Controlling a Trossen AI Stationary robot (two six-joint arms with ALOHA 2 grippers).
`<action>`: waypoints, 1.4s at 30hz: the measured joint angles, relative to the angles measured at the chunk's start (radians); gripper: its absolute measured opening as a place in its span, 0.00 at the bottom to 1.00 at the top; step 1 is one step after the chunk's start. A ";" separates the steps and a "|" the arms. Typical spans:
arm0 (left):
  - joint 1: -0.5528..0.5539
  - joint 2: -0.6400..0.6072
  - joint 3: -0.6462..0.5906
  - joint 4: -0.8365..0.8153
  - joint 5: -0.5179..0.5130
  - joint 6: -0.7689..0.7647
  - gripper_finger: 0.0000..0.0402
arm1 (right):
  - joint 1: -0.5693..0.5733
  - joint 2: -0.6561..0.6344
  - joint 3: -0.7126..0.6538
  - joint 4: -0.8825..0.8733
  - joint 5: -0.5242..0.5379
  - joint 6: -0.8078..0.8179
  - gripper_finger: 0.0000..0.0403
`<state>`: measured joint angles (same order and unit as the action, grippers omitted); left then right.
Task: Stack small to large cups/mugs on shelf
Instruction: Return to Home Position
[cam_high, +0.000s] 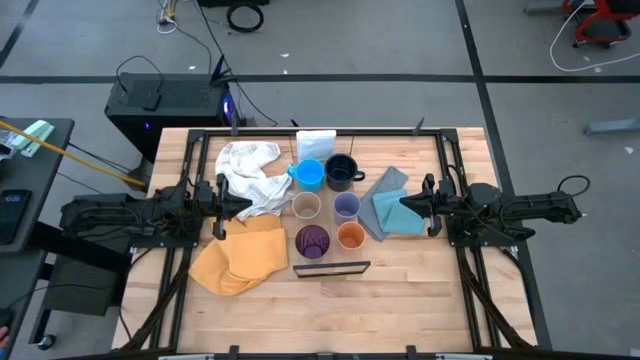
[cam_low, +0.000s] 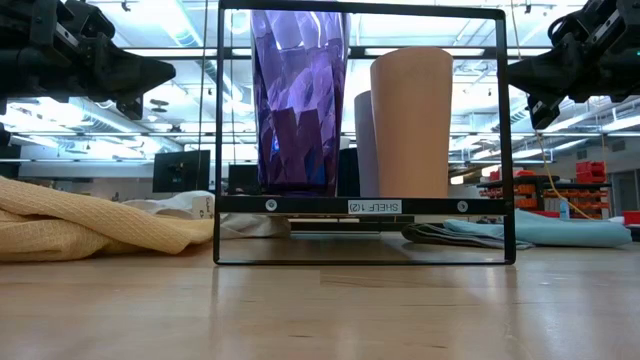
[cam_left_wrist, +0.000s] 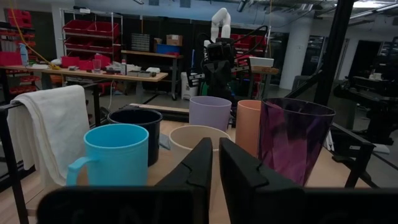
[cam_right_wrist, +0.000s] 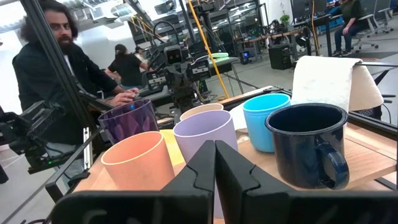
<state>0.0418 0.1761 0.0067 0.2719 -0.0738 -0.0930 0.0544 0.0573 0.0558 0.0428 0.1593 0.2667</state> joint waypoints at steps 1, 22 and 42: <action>0.000 0.000 0.000 0.000 0.000 0.000 0.10 | 0.000 0.000 0.000 0.000 0.000 0.000 0.04; 0.000 0.000 0.000 0.000 0.000 0.000 0.10 | 0.000 0.000 0.000 0.000 0.000 0.000 0.04; 0.000 0.000 0.000 0.000 0.000 0.000 0.07 | 0.000 0.000 0.000 0.000 0.000 0.000 0.04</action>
<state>0.0418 0.1764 0.0067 0.2722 -0.0738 -0.0929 0.0544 0.0574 0.0558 0.0425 0.1594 0.2668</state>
